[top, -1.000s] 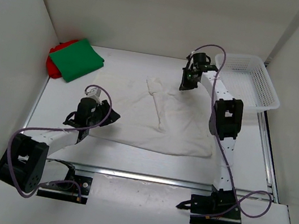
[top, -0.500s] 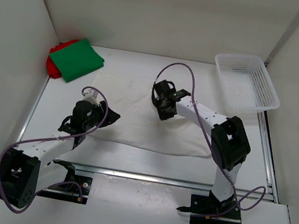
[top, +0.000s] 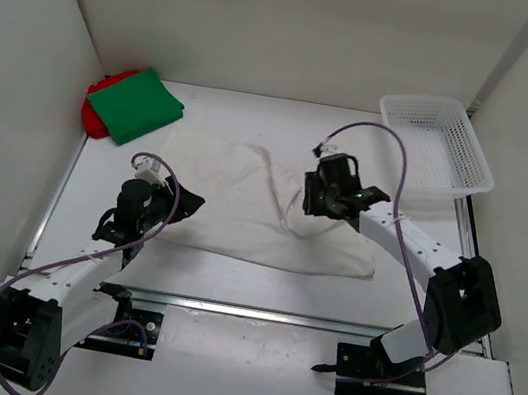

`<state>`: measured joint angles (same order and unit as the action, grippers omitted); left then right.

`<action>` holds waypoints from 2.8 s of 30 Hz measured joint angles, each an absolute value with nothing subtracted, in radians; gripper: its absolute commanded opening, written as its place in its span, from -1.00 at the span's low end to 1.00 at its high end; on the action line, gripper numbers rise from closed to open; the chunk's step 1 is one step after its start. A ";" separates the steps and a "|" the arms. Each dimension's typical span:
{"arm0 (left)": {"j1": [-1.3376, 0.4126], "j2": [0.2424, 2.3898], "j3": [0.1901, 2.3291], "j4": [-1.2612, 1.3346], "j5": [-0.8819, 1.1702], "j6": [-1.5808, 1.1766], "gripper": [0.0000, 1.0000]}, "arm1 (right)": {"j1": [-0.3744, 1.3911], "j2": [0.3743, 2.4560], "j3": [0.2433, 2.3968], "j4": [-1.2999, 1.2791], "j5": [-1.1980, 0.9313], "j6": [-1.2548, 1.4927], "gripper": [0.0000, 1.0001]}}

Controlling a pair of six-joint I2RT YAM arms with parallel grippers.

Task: Fold and stack the t-shirts
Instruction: Grap the side of the flattened tshirt furthest away from the robot with both arms

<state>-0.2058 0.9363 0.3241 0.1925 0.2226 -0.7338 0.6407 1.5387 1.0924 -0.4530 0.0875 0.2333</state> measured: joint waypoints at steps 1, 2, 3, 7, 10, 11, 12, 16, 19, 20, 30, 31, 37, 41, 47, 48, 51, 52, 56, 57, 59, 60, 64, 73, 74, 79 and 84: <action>-0.206 0.934 0.324 0.189 0.221 -0.734 0.04 | 0.593 1.519 1.082 -0.410 0.056 0.249 -0.54; -0.208 0.934 0.324 0.187 0.220 -0.734 0.04 | 0.546 1.513 1.075 -0.367 0.022 0.270 -0.53; -0.211 0.934 0.324 0.183 0.217 -0.734 0.02 | 0.495 1.519 1.071 -0.316 -0.015 0.292 -0.50; -0.223 0.937 0.324 0.168 0.210 -0.733 0.03 | 0.366 1.645 1.076 -0.155 -0.159 0.356 -0.23; -0.227 0.937 0.324 0.157 0.204 -0.733 0.04 | 0.313 1.776 1.085 -0.068 -0.274 0.408 -0.17; -0.227 0.937 0.324 0.154 0.202 -0.733 0.04 | 0.304 1.812 1.091 -0.054 -0.300 0.422 -0.15; -0.226 0.937 0.324 0.153 0.200 -0.733 0.03 | 0.299 1.848 1.099 -0.045 -0.325 0.432 -0.15; -0.224 0.937 0.324 0.143 0.194 -0.731 0.03 | 0.316 1.912 1.125 -0.013 -0.402 0.461 -0.15; -0.228 0.937 0.324 0.139 0.190 -0.731 0.04 | 0.354 1.911 1.127 0.030 -0.423 0.474 -0.15; -0.230 0.937 0.324 0.138 0.186 -0.731 0.04 | 0.368 1.911 1.129 0.041 -0.426 0.475 -0.15; -0.213 0.935 0.324 0.131 0.184 -0.732 0.03 | 0.634 1.975 1.359 -0.112 -0.228 0.357 -0.15; -0.206 0.931 0.324 0.128 0.184 -0.731 0.04 | 0.678 1.977 1.379 -0.141 -0.184 0.332 -0.16; -0.164 0.909 0.324 0.125 0.191 -0.730 0.05 | 0.891 1.944 1.395 -0.260 -0.011 0.235 -0.23; -0.153 0.908 0.324 0.119 0.192 -0.730 0.07 | 0.805 1.815 1.287 -0.279 0.010 0.231 -0.52; -0.160 0.955 0.351 0.098 0.186 -0.730 -0.16 | 0.532 1.811 1.293 -0.253 -0.036 0.238 -0.34; -0.156 0.969 0.360 0.097 0.188 -0.731 -0.22 | 0.500 1.824 1.294 -0.250 -0.052 0.242 -0.26; -0.133 1.026 0.393 0.096 0.202 -0.732 -0.33 | 0.448 1.873 1.296 -0.241 -0.118 0.255 -0.15; -0.122 1.052 0.407 0.097 0.210 -0.732 -0.33 | 0.441 1.887 1.296 -0.237 -0.146 0.261 -0.11; -0.075 1.127 0.428 0.117 0.253 -0.741 -0.41 | 0.430 1.933 1.296 -0.216 -0.250 0.282 -0.08; -0.062 1.142 0.430 0.119 0.262 -0.743 -0.44 | 0.432 1.946 1.300 -0.213 -0.272 0.288 -0.09; -0.042 1.172 0.443 0.118 0.274 -0.745 -0.47 | 0.431 1.973 1.311 -0.200 -0.315 0.301 -0.09; -0.035 1.185 0.454 0.113 0.276 -0.744 -0.48 | 0.430 1.982 1.312 -0.191 -0.332 0.308 -0.10; -0.031 1.233 0.529 0.103 0.278 -0.735 -0.47 | 0.422 2.032 1.325 -0.157 -0.397 0.342 -0.12; -0.071 1.282 0.586 0.094 0.271 -0.714 -0.61 | 0.395 2.068 1.394 -0.123 -0.453 0.374 -0.49; -0.074 1.282 0.586 0.088 0.266 -0.710 -0.62 | 0.393 2.070 1.397 -0.121 -0.455 0.377 -0.54; -0.059 1.286 0.586 0.083 0.260 -0.705 -0.72 | 0.391 2.077 1.400 -0.126 -0.469 0.393 -0.24; -0.036 1.298 0.591 0.090 0.270 -0.712 -0.57 | 0.391 2.080 1.404 -0.134 -0.471 0.388 -0.38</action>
<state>-0.0364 1.2980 0.5915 0.0898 0.2699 -0.7116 0.3908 2.0800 1.4036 -0.1345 -0.4706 0.3878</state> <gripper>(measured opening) 0.194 0.360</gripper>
